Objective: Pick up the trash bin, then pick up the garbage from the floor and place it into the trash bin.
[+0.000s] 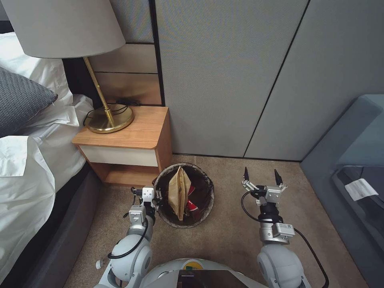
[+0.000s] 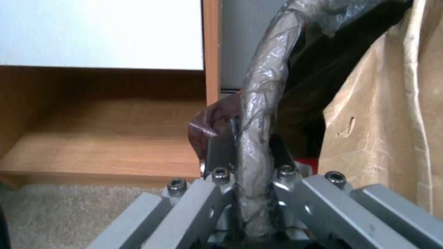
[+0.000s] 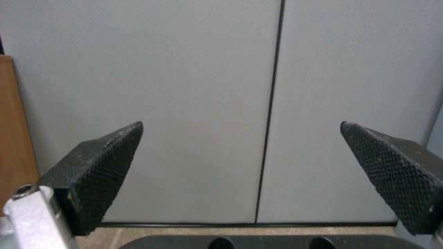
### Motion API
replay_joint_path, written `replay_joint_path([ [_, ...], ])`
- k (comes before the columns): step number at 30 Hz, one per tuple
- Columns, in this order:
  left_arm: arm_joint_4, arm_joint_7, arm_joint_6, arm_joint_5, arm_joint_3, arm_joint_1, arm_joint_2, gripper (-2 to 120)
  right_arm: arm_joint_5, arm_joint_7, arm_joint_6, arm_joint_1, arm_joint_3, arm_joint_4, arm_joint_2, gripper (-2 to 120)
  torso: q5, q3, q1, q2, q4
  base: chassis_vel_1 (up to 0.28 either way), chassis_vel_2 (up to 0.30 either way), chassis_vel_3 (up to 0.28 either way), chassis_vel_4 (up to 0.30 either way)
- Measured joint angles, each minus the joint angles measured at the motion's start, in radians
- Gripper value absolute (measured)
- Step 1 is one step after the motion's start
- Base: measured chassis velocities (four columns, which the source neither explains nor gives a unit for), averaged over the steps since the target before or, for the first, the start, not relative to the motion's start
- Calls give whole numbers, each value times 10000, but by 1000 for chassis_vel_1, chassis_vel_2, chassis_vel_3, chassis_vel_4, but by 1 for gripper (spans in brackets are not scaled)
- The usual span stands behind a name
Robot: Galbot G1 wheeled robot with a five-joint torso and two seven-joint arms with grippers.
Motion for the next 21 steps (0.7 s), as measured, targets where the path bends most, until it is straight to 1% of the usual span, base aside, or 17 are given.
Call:
replay_joint_path([
  [21,133,40,21,-29,121,100,-68,0,43,-64,-67,452,-127,-115,-19,100,1,0,0,0,-2,2,2,1,3],
])
